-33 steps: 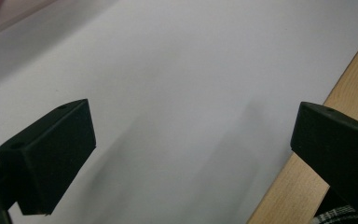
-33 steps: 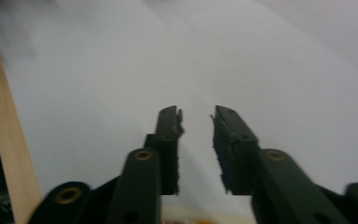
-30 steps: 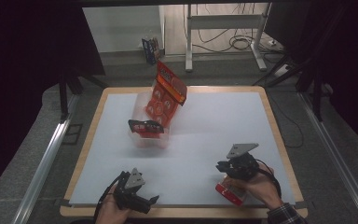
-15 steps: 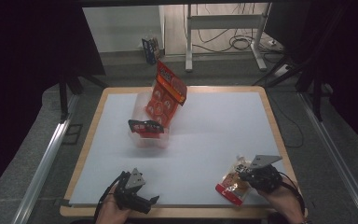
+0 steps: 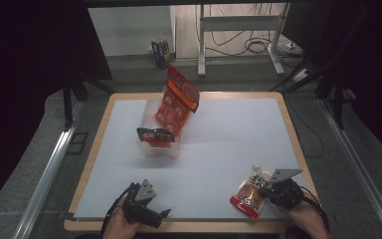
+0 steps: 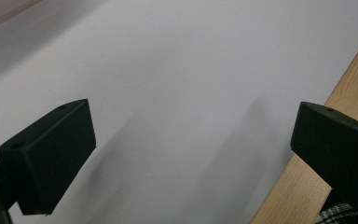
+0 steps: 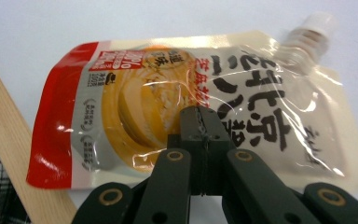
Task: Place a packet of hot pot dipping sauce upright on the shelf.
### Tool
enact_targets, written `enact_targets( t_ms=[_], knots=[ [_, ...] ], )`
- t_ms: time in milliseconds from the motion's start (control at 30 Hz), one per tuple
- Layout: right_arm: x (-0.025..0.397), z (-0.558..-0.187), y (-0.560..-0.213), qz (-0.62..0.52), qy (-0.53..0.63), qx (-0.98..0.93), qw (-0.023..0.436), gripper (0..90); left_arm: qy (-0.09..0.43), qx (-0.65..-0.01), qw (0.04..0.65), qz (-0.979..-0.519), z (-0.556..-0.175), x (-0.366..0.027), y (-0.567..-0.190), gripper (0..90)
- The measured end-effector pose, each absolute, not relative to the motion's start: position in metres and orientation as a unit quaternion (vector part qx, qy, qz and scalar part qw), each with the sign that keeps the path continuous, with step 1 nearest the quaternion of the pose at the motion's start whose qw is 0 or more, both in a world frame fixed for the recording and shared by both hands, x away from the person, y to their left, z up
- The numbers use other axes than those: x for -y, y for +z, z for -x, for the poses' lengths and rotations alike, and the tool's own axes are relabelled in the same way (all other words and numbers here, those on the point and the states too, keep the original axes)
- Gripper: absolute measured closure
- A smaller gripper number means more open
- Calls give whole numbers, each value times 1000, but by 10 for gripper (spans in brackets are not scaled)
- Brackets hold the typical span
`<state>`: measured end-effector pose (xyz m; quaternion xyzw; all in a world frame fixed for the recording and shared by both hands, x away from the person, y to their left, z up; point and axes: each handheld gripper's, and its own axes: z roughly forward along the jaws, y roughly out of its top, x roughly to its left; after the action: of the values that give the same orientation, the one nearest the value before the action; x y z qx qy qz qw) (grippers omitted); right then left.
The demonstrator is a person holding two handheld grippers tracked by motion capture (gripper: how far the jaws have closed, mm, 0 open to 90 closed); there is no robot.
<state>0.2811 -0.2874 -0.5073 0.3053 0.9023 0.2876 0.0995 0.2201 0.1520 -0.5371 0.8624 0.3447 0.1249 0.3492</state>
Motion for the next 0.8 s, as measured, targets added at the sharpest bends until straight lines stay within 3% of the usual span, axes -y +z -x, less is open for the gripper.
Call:
enact_targets(
  t_ms=[800],
  knots=[
    [224, -303, -516, -283, 305, -904, 99, 893, 125, -341, 346, -865, -222, -150, -537, 0]
  ],
)
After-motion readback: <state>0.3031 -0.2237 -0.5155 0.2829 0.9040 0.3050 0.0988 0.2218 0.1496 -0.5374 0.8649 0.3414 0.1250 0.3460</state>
